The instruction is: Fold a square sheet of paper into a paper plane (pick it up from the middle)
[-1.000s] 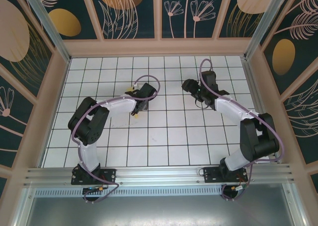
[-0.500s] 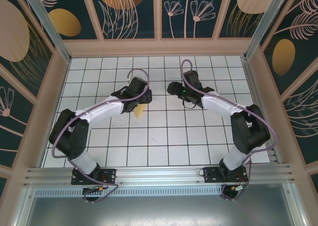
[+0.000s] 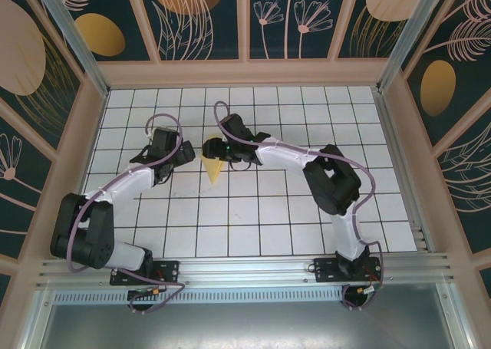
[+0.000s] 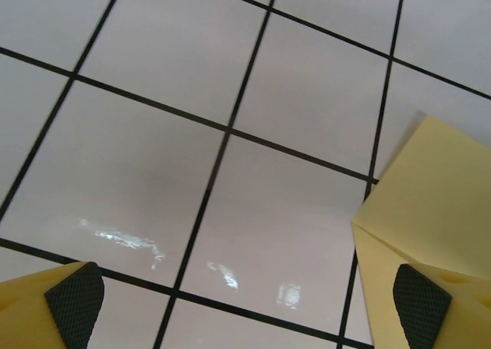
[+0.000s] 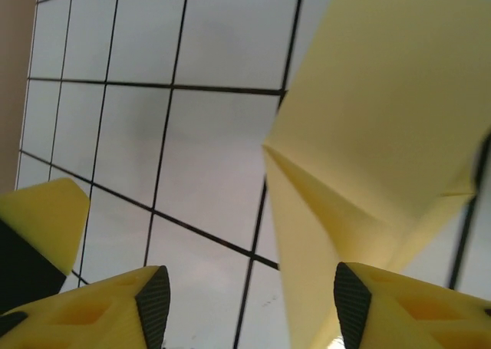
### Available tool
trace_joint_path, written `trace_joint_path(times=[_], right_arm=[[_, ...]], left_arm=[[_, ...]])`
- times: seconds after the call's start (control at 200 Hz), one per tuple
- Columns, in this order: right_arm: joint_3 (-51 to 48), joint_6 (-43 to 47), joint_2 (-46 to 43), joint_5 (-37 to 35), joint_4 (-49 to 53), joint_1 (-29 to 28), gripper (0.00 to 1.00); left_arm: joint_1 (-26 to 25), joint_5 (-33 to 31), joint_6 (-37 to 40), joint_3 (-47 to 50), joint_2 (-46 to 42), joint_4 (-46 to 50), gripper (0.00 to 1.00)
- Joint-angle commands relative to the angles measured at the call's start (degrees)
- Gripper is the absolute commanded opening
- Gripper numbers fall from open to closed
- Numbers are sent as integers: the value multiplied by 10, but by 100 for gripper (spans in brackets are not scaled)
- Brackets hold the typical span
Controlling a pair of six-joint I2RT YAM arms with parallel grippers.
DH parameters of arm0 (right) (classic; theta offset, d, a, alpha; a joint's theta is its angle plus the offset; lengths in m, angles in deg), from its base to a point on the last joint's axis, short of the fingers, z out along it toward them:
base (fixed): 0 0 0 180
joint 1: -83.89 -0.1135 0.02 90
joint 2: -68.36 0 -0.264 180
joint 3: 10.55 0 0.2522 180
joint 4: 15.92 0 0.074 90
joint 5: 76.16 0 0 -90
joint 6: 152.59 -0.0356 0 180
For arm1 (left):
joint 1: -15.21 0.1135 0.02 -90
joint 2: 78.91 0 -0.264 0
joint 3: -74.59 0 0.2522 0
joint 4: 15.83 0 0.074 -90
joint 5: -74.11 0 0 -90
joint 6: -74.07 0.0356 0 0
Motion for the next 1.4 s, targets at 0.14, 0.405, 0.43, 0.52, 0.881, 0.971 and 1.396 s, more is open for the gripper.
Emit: trace_joint_path(times=[0.14,0.405,0.43,0.52,0.881,0.971,1.396], right_arm=[[68,-15,73,54,34,-2,53],[89,33,97,36,119,7,49],[83,40,94,36,124,10,49],[63,70,82,34,140,19,49],[-112,245,-39,39,159,78,49],[-146,280,-68,26,162,92,49],[-97,85,-115,-102,111,120,50]], left_arm=[[44,40,-26,30,-29,-37,98],[45,78,-26,29,-17,-53,99],[45,82,-25,29,-17,-55,99],[45,97,-21,29,-18,-61,99],[45,173,-10,41,-25,-93,99],[45,184,-13,43,-27,-101,99],[45,204,-21,51,-26,-120,99]])
